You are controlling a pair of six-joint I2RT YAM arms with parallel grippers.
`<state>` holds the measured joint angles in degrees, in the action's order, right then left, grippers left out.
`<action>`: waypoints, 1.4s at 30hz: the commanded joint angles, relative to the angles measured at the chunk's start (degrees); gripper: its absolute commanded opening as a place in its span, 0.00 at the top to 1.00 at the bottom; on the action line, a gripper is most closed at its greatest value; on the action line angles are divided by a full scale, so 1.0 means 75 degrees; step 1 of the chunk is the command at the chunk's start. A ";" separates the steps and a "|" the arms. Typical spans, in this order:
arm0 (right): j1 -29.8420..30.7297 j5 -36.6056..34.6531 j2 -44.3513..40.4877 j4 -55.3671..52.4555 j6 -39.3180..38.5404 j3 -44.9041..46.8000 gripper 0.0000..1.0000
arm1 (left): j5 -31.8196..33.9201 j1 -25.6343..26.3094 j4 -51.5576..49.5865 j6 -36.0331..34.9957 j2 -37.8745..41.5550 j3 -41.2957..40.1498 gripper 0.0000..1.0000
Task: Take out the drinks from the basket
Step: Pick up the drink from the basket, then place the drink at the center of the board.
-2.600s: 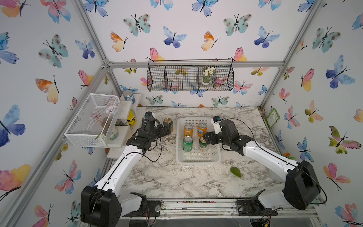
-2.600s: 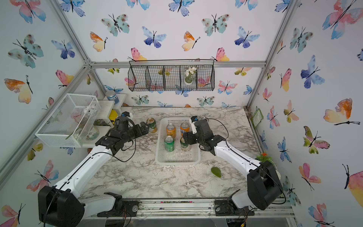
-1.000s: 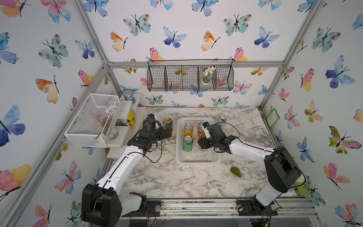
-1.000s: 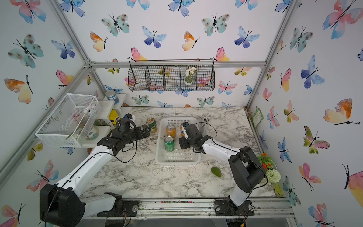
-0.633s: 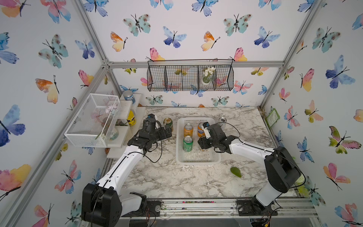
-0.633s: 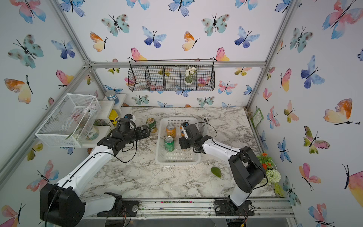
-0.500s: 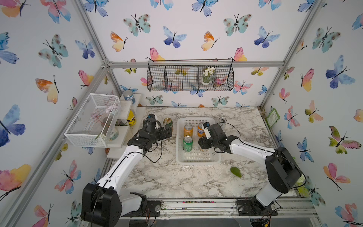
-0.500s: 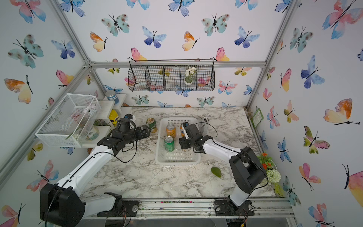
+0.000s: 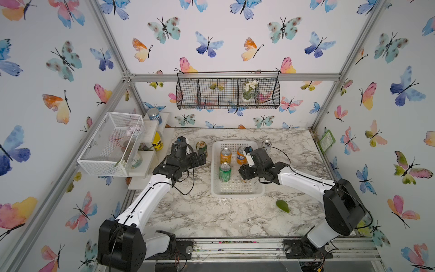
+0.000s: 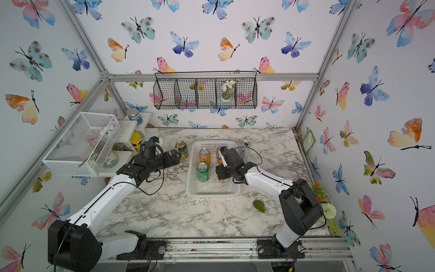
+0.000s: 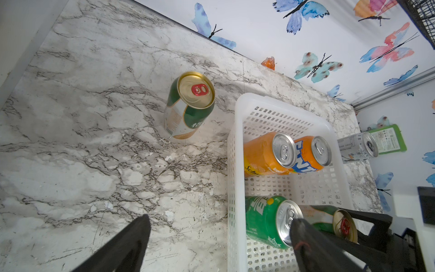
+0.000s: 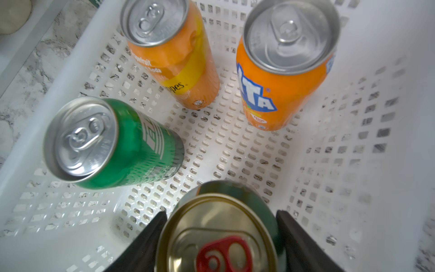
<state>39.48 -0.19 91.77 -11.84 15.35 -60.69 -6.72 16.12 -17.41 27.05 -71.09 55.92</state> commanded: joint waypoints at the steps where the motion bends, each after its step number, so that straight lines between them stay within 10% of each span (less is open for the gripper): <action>1: 0.0065 -0.0044 -0.0553 0.0289 -0.0067 -0.0403 0.53 | -0.0170 -0.0018 -0.0066 -0.0070 0.0008 0.0148 0.01; 42: -0.1181 -0.0853 -0.2235 -0.0267 -0.0210 -0.1051 0.56 | -0.0229 -0.0017 -0.0068 -0.0115 0.0017 0.0138 0.01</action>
<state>32.40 -5.02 77.10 -16.78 13.85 -66.08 -6.79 16.12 -17.41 26.98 -71.09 55.92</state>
